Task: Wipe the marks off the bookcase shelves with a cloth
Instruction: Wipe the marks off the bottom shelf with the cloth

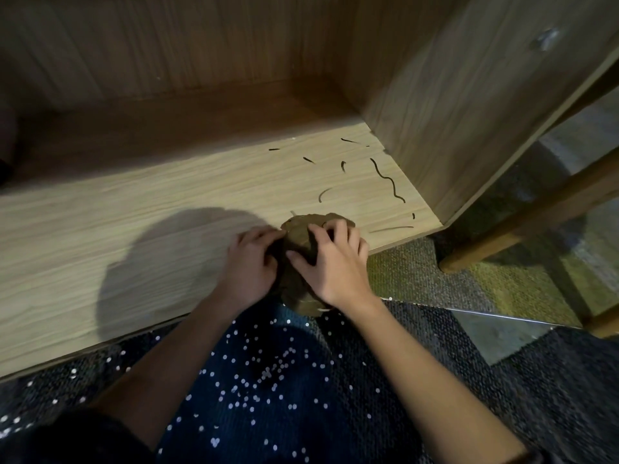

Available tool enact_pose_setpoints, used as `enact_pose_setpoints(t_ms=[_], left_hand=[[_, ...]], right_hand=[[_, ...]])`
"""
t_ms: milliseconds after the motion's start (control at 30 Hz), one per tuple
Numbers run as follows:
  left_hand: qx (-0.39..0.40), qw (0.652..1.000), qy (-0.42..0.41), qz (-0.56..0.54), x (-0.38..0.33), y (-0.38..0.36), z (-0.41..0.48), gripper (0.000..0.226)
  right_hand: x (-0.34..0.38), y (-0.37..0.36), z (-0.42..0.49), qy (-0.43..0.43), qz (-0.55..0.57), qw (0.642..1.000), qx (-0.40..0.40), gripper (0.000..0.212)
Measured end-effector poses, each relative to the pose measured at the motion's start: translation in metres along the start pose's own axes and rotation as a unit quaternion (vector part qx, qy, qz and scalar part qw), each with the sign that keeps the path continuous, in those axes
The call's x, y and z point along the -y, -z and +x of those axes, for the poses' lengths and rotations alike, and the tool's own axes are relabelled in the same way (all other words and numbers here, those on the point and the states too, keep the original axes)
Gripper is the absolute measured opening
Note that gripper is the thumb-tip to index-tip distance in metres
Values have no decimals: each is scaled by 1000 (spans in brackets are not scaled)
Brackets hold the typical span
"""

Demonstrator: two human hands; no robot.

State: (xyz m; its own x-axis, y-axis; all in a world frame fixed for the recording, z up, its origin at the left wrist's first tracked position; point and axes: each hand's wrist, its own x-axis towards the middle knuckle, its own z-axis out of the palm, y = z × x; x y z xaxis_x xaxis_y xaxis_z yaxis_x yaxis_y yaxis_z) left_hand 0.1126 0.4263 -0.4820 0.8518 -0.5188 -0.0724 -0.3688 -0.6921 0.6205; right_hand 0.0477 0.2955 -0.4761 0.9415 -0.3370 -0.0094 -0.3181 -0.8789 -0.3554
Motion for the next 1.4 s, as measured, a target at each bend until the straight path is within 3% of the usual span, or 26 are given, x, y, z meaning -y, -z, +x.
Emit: enact_pose_setpoints(t_ms=[133, 233, 333, 400, 500, 567, 633, 800, 933, 1000, 1100, 1133, 1267, 1400], left_hand=[[-20, 1000, 4, 17, -9, -12, 4, 45], [2, 999, -29, 16, -13, -22, 7, 31], [22, 999, -24, 4, -26, -25, 7, 42], [29, 999, -34, 1, -35, -25, 11, 53], [50, 998, -43, 18, -42, -29, 16, 54], [78, 996, -32, 31, -49, -32, 18, 54], [93, 994, -33, 56, -56, -38, 21, 54], [105, 992, -23, 68, -58, -46, 25, 56], [109, 991, -44, 67, -47, -49, 23, 55], [100, 992, -41, 62, -47, -51, 24, 54], [103, 992, -41, 58, -48, -50, 25, 54], [108, 991, -42, 62, -48, -49, 25, 54], [109, 991, -38, 71, -48, -49, 25, 55], [102, 989, -36, 98, -48, -51, 26, 54]], right_hand=[[-20, 9, -3, -34, 26, 999, 26, 54], [-45, 27, -2, -86, -4, 996, -14, 50], [-41, 25, -17, -6, -47, 999, -11, 44], [-44, 25, -32, 35, 11, 999, -1, 40], [-78, 45, -21, -58, 115, 988, -81, 38], [-103, 54, 0, -130, 83, 981, -115, 42], [-102, 46, 5, -146, 8, 983, -107, 47], [-80, 23, -23, 32, -98, 991, -88, 53], [-115, 49, 12, -145, -109, 980, -87, 49], [-95, 38, 7, -113, -106, 984, -90, 53], [-74, 19, -23, 25, -115, 990, -78, 57], [-82, 26, -20, 24, -124, 989, -77, 58], [-114, 48, 17, -133, -133, 978, -87, 53], [-92, 25, -13, -12, -139, 988, -69, 63]])
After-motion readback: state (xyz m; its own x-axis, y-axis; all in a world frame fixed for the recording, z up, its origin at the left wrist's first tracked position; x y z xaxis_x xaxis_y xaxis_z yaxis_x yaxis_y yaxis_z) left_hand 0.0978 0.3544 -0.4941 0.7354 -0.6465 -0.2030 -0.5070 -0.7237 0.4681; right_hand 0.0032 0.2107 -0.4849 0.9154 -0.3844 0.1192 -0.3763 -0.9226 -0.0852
